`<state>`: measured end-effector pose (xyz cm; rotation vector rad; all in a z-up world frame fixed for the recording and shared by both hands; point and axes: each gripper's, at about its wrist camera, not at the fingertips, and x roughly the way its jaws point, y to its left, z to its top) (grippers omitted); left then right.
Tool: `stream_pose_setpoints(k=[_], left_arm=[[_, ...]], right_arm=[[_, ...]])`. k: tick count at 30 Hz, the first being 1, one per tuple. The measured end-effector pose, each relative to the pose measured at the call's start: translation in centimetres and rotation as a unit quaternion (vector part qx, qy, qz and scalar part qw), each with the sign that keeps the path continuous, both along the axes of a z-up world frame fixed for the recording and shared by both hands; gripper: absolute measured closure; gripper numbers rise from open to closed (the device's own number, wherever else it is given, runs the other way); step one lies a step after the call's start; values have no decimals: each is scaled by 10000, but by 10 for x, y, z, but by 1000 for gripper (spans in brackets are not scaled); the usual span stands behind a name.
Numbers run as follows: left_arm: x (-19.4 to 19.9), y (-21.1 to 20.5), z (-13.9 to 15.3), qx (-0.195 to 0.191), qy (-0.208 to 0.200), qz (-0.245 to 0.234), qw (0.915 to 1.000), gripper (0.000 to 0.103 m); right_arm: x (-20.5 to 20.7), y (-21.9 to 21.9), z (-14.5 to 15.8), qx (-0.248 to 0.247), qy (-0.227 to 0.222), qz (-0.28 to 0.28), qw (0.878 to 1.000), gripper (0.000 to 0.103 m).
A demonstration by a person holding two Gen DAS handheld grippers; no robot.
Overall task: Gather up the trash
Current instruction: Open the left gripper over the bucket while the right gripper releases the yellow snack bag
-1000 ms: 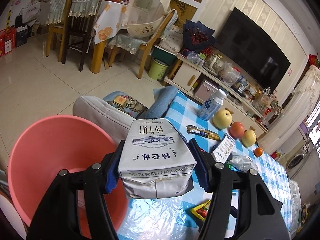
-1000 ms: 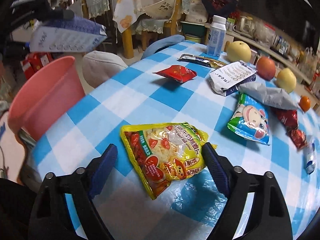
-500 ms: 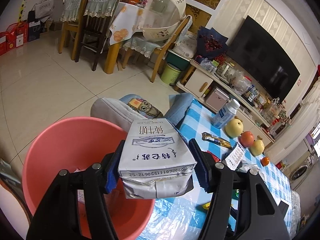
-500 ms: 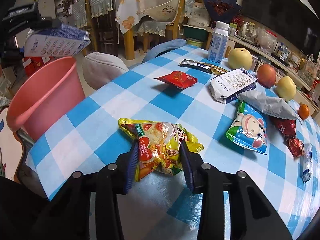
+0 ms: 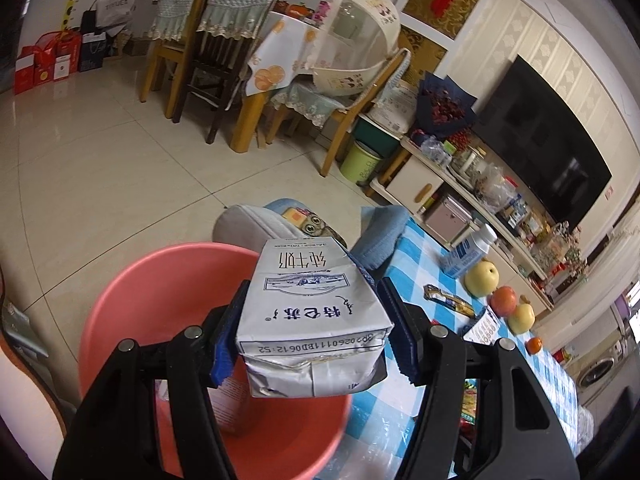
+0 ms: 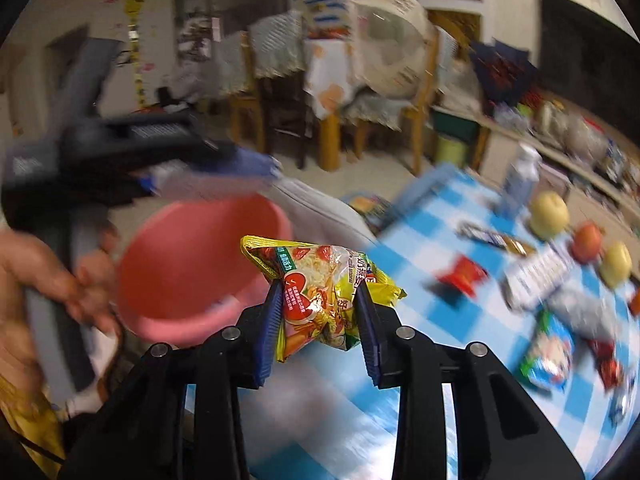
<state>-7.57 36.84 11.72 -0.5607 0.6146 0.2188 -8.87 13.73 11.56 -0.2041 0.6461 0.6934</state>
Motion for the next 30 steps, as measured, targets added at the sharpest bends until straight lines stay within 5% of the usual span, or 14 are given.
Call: stream_pose_setpoints(k=[5, 7, 9, 14, 20, 30], left_arm=[[-8, 22, -3, -27, 163, 558, 9983, 38], [-9, 30, -7, -117, 209, 690, 9973, 27], [-9, 34, -9, -146, 265, 780, 9965, 24], [-7, 34, -9, -44, 313, 948, 9950, 16], [-8, 20, -4, 79, 93, 870, 9961, 16], [8, -38, 11, 1191, -357, 211, 9920, 16]], right_arm=[[-8, 48, 5, -114, -211, 471, 9986, 62], [-7, 62, -2, -89, -96, 701, 9975, 50], [-6, 66, -7, -63, -88, 628, 9980, 26], [-1, 46, -15, 77, 70, 240, 9997, 15], [7, 3, -32, 48, 402, -285, 9988, 15], [3, -83, -61, 844, 1304, -822, 9844, 12]])
